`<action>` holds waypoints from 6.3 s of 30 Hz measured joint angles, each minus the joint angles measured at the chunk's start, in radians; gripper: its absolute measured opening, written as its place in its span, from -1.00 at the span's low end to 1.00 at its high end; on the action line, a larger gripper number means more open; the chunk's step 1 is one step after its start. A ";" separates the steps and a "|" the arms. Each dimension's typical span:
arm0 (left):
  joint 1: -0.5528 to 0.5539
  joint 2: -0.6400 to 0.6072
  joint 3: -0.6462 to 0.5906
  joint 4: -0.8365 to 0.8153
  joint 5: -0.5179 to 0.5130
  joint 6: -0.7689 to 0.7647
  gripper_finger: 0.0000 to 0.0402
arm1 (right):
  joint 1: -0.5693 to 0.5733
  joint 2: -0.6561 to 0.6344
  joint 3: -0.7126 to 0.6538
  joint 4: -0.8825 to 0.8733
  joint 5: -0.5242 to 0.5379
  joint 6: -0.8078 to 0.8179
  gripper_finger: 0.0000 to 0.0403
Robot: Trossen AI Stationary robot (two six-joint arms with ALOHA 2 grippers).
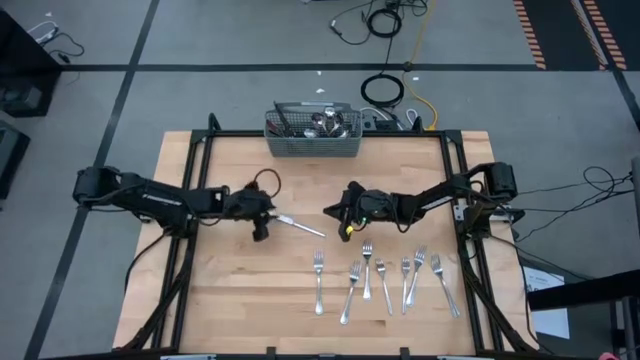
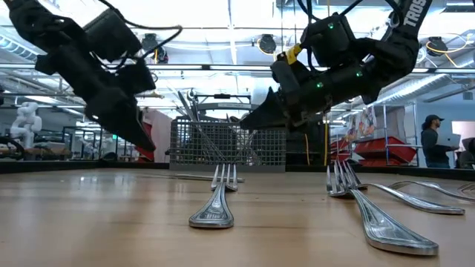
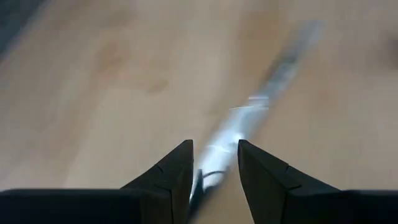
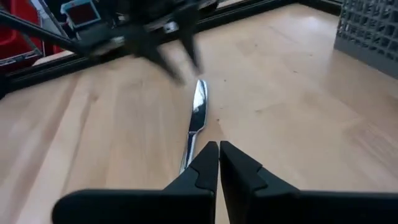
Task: Sort silverware
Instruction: Put the silver knife into the gray utensil holder
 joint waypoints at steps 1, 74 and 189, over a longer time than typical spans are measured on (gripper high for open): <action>0.006 0.002 0.001 -0.015 -0.044 -0.038 -0.33 | 0.005 0.000 0.005 -0.016 0.001 0.000 -0.96; 0.048 -0.373 -0.377 0.146 -0.043 -1.222 -0.26 | 0.145 0.235 0.189 -0.279 0.067 -0.003 -1.00; 0.116 -0.106 -0.224 0.022 0.199 -1.143 -0.27 | 0.156 0.235 0.186 -0.339 0.003 -0.224 -1.00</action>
